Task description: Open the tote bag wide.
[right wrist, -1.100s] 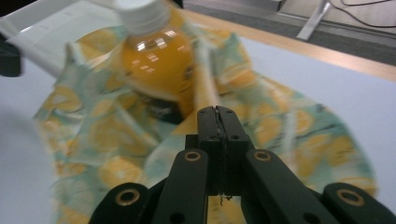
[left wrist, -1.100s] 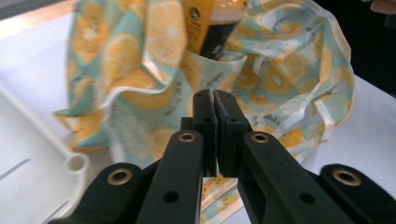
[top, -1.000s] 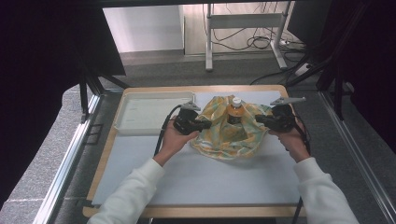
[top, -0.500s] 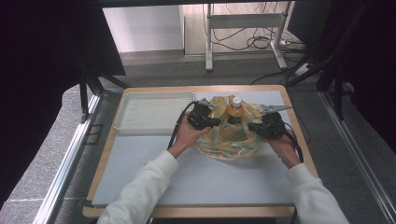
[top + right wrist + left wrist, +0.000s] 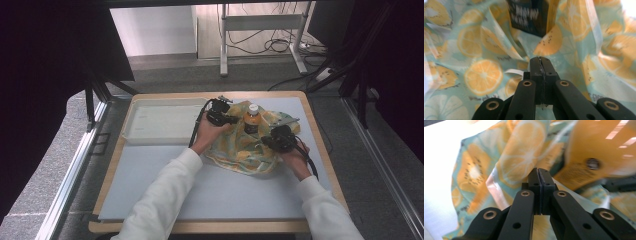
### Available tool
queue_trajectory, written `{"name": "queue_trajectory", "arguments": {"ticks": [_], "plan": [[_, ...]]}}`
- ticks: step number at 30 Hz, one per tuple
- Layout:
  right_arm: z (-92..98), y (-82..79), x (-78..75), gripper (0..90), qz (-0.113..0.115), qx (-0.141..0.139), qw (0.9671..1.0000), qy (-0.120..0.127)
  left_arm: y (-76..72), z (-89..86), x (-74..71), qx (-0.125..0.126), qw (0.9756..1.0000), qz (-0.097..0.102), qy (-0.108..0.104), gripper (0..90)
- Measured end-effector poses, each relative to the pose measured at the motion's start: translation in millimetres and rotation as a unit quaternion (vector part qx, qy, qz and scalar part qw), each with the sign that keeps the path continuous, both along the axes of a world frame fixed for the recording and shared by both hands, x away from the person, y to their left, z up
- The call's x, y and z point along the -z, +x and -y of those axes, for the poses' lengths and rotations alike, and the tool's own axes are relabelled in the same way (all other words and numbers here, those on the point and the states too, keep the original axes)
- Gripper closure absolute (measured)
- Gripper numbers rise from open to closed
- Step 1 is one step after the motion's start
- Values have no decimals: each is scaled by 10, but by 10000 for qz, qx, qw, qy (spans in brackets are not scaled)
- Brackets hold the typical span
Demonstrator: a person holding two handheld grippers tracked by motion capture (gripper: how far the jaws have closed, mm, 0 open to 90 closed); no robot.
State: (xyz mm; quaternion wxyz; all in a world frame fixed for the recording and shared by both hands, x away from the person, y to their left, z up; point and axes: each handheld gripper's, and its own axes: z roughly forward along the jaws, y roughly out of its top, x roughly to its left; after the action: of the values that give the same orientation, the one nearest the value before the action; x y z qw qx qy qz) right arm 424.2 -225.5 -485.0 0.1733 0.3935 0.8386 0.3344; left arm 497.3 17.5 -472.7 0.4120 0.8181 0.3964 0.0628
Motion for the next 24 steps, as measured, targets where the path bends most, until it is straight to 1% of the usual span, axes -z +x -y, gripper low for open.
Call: {"name": "queue_trajectory", "arguments": {"ticks": [4,6,7,10,12,13,14,15,17,20,24], "plan": [[75,-12,107,894,-147,39,9999,18,105,-41,86,-122,9999,-60,-72,897],[126,-20,152,894,-210,90,9997,36,158,-71,123,-169,9997,-154,-102,898],[154,-26,175,895,-227,104,9997,25,180,-77,143,-231,9994,-182,-168,897],[233,-37,243,894,-267,176,9995,-35,234,-89,181,-294,9989,-275,-220,897],[276,-44,266,895,-337,196,9992,-29,253,-82,194,-318,9989,-291,-181,897],[294,-49,276,895,-337,204,9992,-42,270,-75,210,-324,9989,-301,-150,897],[314,-52,289,895,-356,198,9992,-51,282,-65,225,-351,9988,-334,-113,897],[325,-56,294,895,-361,200,9991,0,291,-57,239,-366,9986,-369,-81,897],[339,-59,295,895,-375,213,9991,25,306,-28,278,-383,9982,-469,-2,897],[345,-64,296,895,-377,219,9990,34,319,7,342,-344,9979,-546,56,898],[361,-63,297,895,-373,211,9991,48,313,14,387,-310,9977,-600,58,897]]}}
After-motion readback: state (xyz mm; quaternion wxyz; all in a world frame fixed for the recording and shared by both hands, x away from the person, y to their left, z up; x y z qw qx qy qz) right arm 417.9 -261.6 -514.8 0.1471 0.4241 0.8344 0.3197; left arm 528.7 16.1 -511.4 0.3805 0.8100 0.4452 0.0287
